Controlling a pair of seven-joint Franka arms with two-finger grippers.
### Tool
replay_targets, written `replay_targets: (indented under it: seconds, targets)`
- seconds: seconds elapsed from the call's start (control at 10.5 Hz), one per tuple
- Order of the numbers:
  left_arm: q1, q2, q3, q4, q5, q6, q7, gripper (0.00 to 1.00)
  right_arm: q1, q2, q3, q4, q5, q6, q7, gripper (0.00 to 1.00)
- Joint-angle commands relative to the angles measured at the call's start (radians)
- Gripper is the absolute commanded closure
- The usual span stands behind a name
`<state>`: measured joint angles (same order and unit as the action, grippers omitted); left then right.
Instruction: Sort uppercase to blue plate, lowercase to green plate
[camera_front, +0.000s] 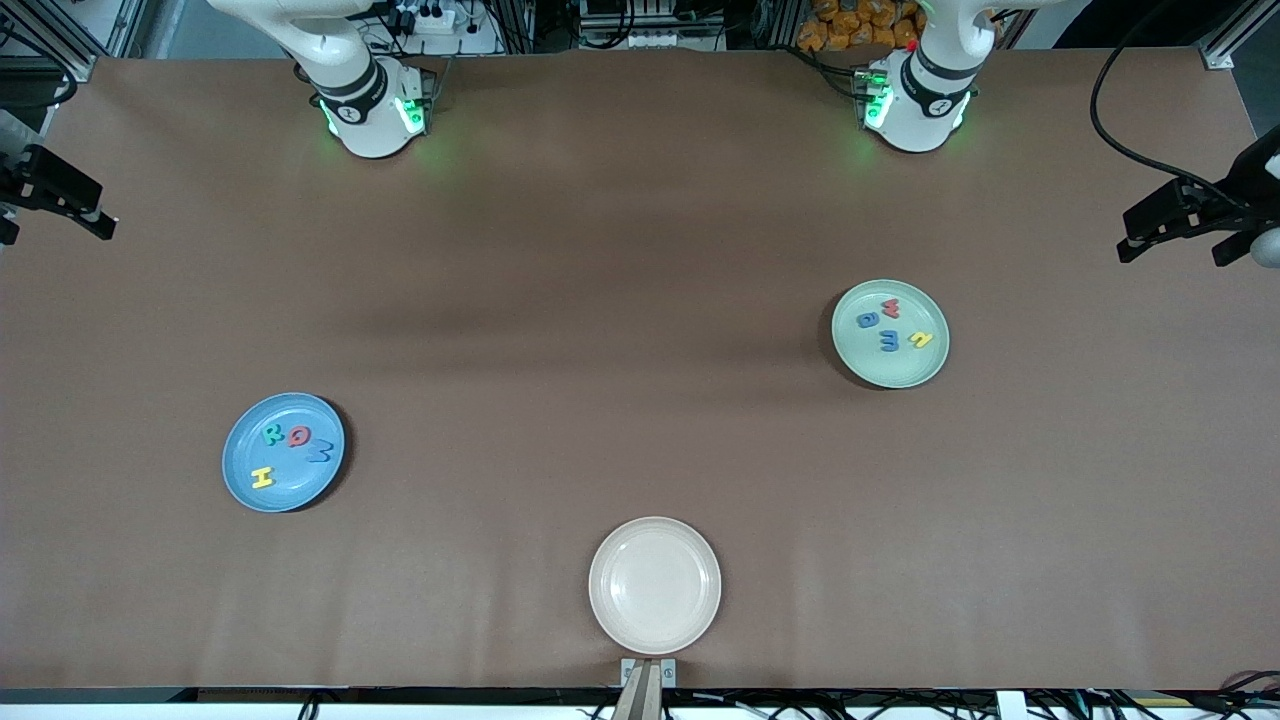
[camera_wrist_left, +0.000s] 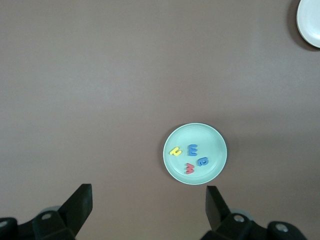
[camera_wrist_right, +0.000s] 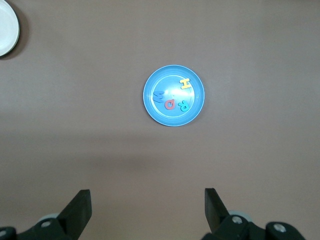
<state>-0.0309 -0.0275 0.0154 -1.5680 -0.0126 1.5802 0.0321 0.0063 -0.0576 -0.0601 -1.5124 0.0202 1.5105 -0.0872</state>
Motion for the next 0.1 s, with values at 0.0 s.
replay_targets:
  seconds: [0.0]
  targets:
    - [0.003,-0.012,0.003,-0.01,-0.015,0.014,-0.003,0.0,-0.017,0.005,0.008,0.023,0.018,-0.019,0.011,0.0]
